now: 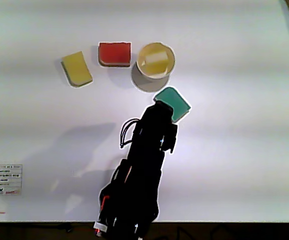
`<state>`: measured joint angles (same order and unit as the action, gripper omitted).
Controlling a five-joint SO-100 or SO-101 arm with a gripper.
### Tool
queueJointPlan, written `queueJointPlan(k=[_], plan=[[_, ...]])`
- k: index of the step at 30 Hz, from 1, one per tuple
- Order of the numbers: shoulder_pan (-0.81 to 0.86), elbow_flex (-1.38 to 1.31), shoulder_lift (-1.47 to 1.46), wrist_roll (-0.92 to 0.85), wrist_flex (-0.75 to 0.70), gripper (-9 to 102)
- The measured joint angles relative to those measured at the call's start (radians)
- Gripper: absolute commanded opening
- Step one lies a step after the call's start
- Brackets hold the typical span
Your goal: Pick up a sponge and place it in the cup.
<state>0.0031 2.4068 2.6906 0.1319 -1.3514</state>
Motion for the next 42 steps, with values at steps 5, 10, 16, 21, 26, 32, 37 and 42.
queueJointPlan(k=[5, 10, 16, 21, 26, 32, 37, 42], plan=[[0.005, 0.224, 0.192, -0.031, 0.049, 0], [-0.011, 0.407, 0.325, -0.044, 0.114, 0], [-0.025, 0.575, 0.43, -0.061, 0.189, 0], [-0.038, 0.667, 0.465, -0.077, 0.233, 0], [-0.1, 0.692, 0.488, -0.075, 0.235, 0], [-0.213, 0.692, 0.52, -0.08, 0.156, 0], [-0.256, 0.692, 0.555, -0.083, 0.074, 0], [-0.259, 0.689, 0.563, -0.097, 0.054, 0]])
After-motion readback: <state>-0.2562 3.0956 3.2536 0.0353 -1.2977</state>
